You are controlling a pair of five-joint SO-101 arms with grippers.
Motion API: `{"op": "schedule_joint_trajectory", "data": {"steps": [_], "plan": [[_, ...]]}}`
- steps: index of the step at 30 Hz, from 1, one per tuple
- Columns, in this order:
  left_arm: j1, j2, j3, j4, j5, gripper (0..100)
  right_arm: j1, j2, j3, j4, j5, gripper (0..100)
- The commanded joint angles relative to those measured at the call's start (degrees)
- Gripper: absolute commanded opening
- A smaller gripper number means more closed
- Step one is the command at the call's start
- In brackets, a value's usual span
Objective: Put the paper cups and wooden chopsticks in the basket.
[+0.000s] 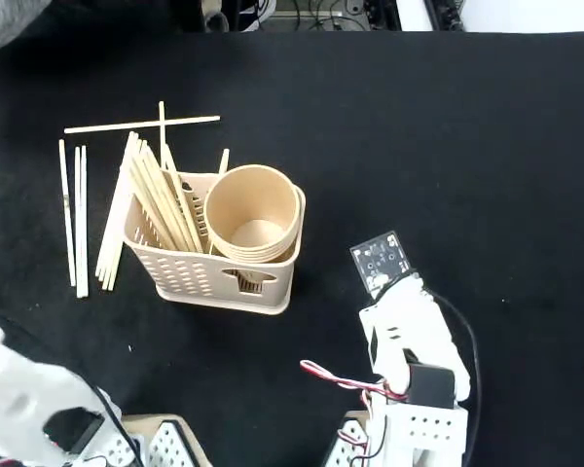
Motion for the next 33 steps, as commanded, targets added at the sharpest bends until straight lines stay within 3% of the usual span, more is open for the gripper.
{"op": "schedule_joint_trajectory", "data": {"steps": [1, 10, 14, 16, 22, 29, 33], "plan": [[-0.40, 8.53, -9.36, -0.79, -0.62, 25, 0.70, -4.00, -0.13, 0.35, 0.44, 1.3], [-1.54, 29.89, -29.76, -0.26, 1.93, 24, 0.70, -4.00, -0.13, 0.35, 0.44, 1.3], [-1.63, 32.35, -33.27, 1.05, 4.40, 9, 0.70, -4.00, -0.13, 0.35, 0.44, 1.3], [-0.84, 32.26, -33.98, 4.13, 4.31, 2, 0.70, -4.00, -0.13, 0.35, 0.44, 1.3], [2.15, 32.26, -39.25, 16.35, 4.22, 3, 0.70, -4.00, -0.13, 0.35, 0.44, 1.3], [5.76, 32.26, -45.23, 36.57, 4.57, 3, 0.70, -4.00, -0.13, 0.35, 0.44, 1.3], [6.20, 30.42, -38.73, 36.57, 7.12, 3, 0.70, -4.00, -0.13, 0.35, 0.44, 1.3]]}}
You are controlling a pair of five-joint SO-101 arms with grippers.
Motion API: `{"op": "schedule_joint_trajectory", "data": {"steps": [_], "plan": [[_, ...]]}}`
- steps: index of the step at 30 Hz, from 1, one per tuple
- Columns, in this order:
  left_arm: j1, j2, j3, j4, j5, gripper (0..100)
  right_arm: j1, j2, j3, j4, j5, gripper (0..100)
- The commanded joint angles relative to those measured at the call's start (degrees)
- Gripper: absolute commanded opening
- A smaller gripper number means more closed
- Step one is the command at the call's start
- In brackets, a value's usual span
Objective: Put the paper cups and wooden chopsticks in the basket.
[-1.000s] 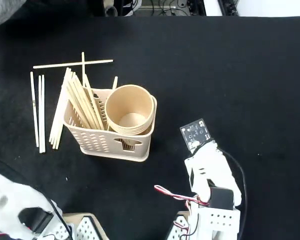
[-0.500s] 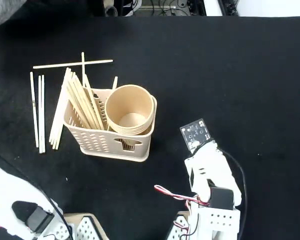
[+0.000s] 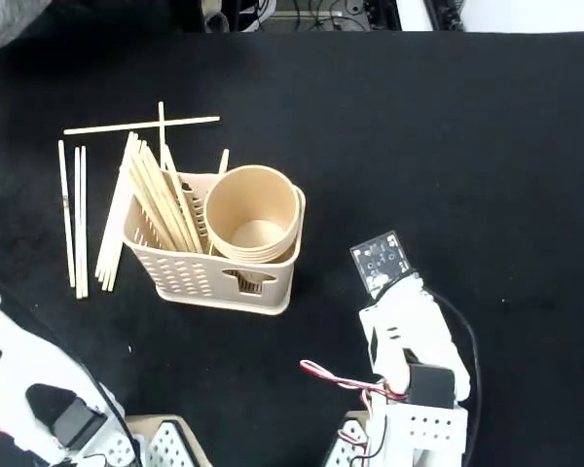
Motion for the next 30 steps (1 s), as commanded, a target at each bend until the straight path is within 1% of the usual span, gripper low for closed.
{"op": "schedule_joint_trajectory", "data": {"steps": [1, 7, 10, 15, 18, 20, 23, 24, 28, 30], "plan": [[0.66, -3.78, 5.41, 1.32, 1.67, 3, 0.70, -4.00, -0.13, 0.35, 0.44, 1.3], [3.38, -15.03, 24.13, -0.18, 0.09, 3, 0.70, -4.00, -0.13, 0.35, 0.44, 1.3], [4.00, -24.53, 36.88, -6.07, -0.26, 3, 0.70, -4.00, -0.13, 0.35, 0.44, 1.3], [6.20, -45.27, 62.81, -21.54, -0.35, 3, 0.70, -4.00, -0.13, 0.35, 0.44, 1.3], [8.40, -57.05, 75.56, -29.36, -0.35, 3, 0.70, -4.00, -0.13, 0.35, 0.44, 1.3], [9.89, -63.56, 81.98, -32.18, -0.26, 3, 0.70, -4.00, -0.13, 0.35, 0.44, 1.3], [11.56, -70.95, 87.96, -32.09, -0.09, 4, 0.70, -4.00, -0.13, 0.35, 0.44, 1.3], [11.74, -72.70, 89.45, -31.74, 0.09, 7, 0.70, -4.00, -0.13, 0.35, 0.44, 1.3], [11.74, -75.69, 92.79, -28.92, -0.26, 25, 0.70, -4.00, -0.13, 0.35, 0.44, 1.3], [11.38, -75.78, 93.32, -28.92, -0.26, 33, 0.70, -4.00, -0.13, 0.35, 0.44, 1.3]]}}
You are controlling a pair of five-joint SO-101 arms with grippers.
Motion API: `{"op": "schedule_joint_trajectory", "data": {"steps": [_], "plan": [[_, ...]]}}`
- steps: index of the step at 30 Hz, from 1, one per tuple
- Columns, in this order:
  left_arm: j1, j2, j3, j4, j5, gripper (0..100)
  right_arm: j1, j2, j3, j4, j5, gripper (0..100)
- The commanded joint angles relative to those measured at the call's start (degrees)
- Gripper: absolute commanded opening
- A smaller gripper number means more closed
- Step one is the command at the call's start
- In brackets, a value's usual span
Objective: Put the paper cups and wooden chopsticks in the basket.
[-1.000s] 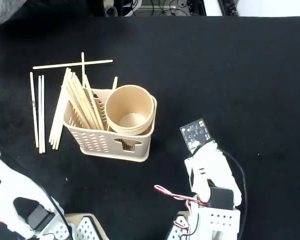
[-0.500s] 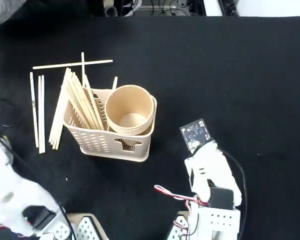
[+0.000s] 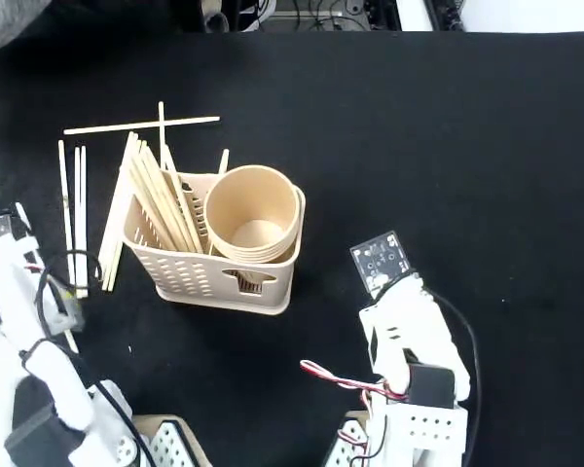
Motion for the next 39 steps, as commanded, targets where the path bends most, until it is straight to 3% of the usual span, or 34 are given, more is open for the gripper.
{"op": "schedule_joint_trajectory", "data": {"steps": [1, 8, 15, 30, 35, 39], "plan": [[0.22, -2.20, 0.22, 0.44, -0.18, 35, 0.70, -4.00, -0.13, 0.35, 0.44, 1.3], [0.40, -2.20, -8.31, -0.09, 1.23, 29, 0.70, -4.00, -0.13, 0.35, 0.44, 1.3], [2.42, 0.18, -13.58, -8.62, 7.03, 26, 0.70, -4.00, -0.13, 0.35, 0.44, 1.3], [3.12, 35.34, -40.48, -8.88, 7.12, 26, 0.70, -3.91, -0.13, 0.35, 0.44, 1.3], [3.21, 38.95, -43.82, -9.05, 6.86, 26, 0.70, -3.91, -0.13, 0.35, 0.44, 1.3], [2.95, 42.29, -41.89, -13.89, 6.86, 26, 0.70, -3.91, -0.13, 0.35, 0.44, 1.3]]}}
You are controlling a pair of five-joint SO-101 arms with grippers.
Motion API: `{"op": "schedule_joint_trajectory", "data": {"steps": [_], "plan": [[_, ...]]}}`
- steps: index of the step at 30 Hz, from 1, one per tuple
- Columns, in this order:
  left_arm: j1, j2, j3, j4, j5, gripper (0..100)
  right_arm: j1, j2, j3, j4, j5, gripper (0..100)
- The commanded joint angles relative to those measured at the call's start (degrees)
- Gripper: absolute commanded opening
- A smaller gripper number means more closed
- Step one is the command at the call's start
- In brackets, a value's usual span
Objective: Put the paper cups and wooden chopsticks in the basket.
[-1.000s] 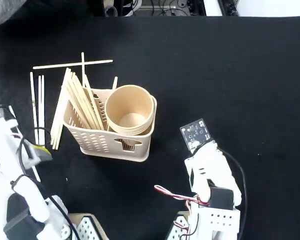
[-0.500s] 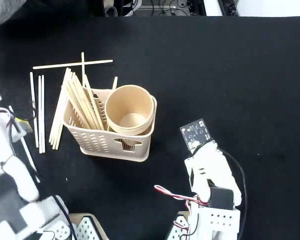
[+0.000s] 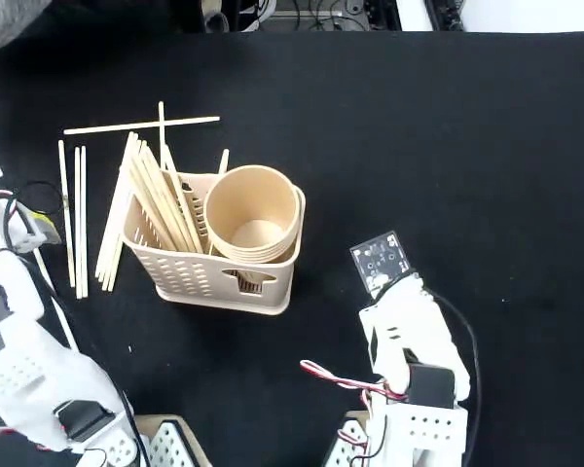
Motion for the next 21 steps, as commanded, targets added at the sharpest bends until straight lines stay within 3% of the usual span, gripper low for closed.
{"op": "schedule_joint_trajectory", "data": {"steps": [1, 5, 10, 14, 21], "plan": [[0.13, 1.49, -0.66, -4.40, -0.26, 26, 0.70, -3.91, -0.13, 0.35, 0.44, 1.3], [0.04, 4.22, 1.19, -7.82, -0.26, 23, 0.70, -3.91, -0.13, 0.35, 0.44, 1.3], [0.31, 4.84, 1.98, -6.24, 0.26, 9, 0.70, -3.91, -0.13, 0.35, 0.44, 1.3], [0.57, 4.31, -0.04, 0.62, 0.26, 3, 0.70, -3.91, -0.13, 0.35, 0.44, 1.3], [-0.13, 3.16, -14.46, 20.75, 0.35, 3, 0.70, -3.91, -0.13, 0.35, 0.44, 1.3]]}}
